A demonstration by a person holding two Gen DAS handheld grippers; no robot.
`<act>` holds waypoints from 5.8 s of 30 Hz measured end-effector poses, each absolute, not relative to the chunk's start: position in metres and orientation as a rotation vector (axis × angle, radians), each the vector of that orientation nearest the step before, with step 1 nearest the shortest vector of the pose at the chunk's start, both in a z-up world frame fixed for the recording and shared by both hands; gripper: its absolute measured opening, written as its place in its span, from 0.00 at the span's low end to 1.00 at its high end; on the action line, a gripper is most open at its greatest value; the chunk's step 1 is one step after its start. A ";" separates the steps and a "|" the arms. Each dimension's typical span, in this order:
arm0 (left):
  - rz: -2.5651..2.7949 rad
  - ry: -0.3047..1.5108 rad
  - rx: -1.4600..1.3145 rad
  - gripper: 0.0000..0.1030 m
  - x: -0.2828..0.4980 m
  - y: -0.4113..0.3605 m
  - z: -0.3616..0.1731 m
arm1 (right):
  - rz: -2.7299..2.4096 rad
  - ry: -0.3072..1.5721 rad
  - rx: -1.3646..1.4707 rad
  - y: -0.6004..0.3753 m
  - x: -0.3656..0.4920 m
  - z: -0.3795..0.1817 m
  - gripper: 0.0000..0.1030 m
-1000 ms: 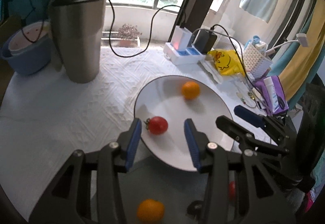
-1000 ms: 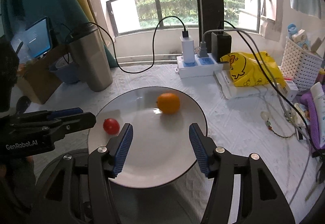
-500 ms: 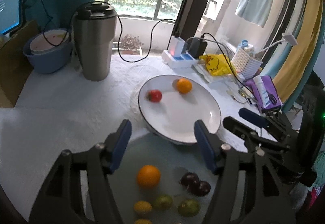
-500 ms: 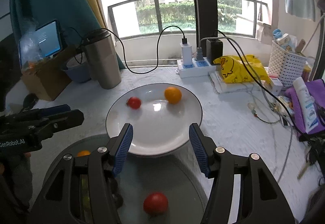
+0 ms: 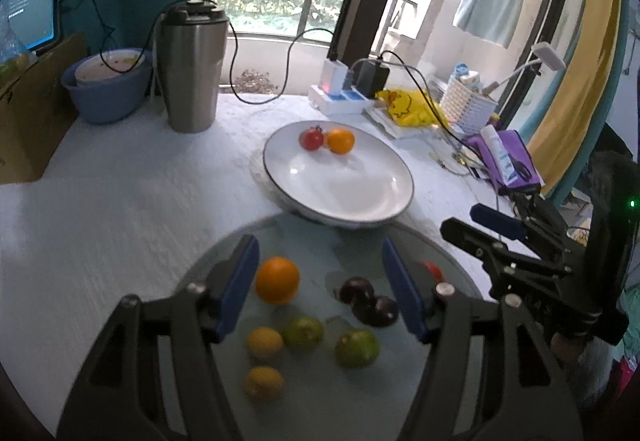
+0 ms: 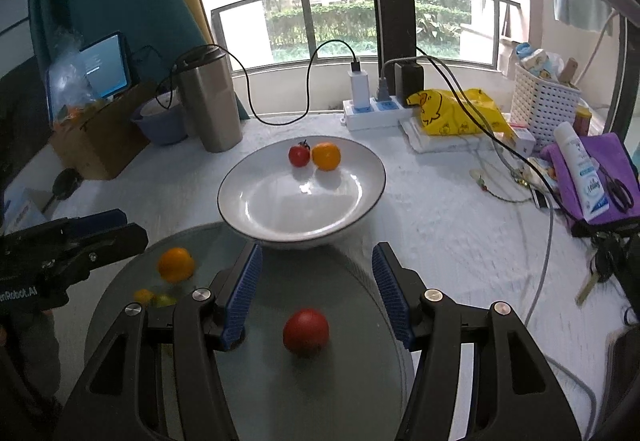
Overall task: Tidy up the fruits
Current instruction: 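Move both open tools back over the fruit tray, then grasp the green lime with the left tool while the right tool grasps the large red tomato, then lift the lime and tomato and carry both over the white bowl, then open the left tool to drop the lime while the right tool releases the tomato in the bowl, then move both open tools back over the fruit tray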
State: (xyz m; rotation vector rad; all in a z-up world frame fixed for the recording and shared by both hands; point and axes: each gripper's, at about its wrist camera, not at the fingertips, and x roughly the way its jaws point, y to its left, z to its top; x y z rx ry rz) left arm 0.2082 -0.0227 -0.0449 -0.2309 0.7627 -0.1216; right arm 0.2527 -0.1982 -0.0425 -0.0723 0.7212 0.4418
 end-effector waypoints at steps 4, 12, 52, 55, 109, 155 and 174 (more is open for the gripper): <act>-0.127 0.778 -0.227 0.63 0.198 -0.031 -0.052 | 0.447 0.732 -0.075 -0.201 0.243 -0.049 0.59; -0.122 0.800 -0.227 0.63 0.184 -0.042 -0.066 | 0.460 0.761 -0.074 -0.205 0.231 -0.065 0.59; -0.135 0.923 -0.180 0.33 0.180 -0.071 -0.105 | 0.541 0.878 -0.077 -0.196 0.239 -0.097 0.31; -0.143 0.923 -0.176 0.32 0.181 -0.071 -0.104 | 0.545 0.878 -0.080 -0.196 0.239 -0.097 0.31; -0.106 0.739 -0.069 0.32 0.257 -0.039 -0.047 | 0.547 0.768 -0.091 -0.181 0.302 -0.046 0.31; -0.069 0.802 -0.130 0.44 0.276 -0.016 -0.053 | 0.513 0.757 -0.123 -0.167 0.310 -0.049 0.32; -0.072 0.756 -0.149 0.44 0.218 -0.007 -0.040 | 0.520 0.716 -0.145 -0.157 0.259 -0.030 0.32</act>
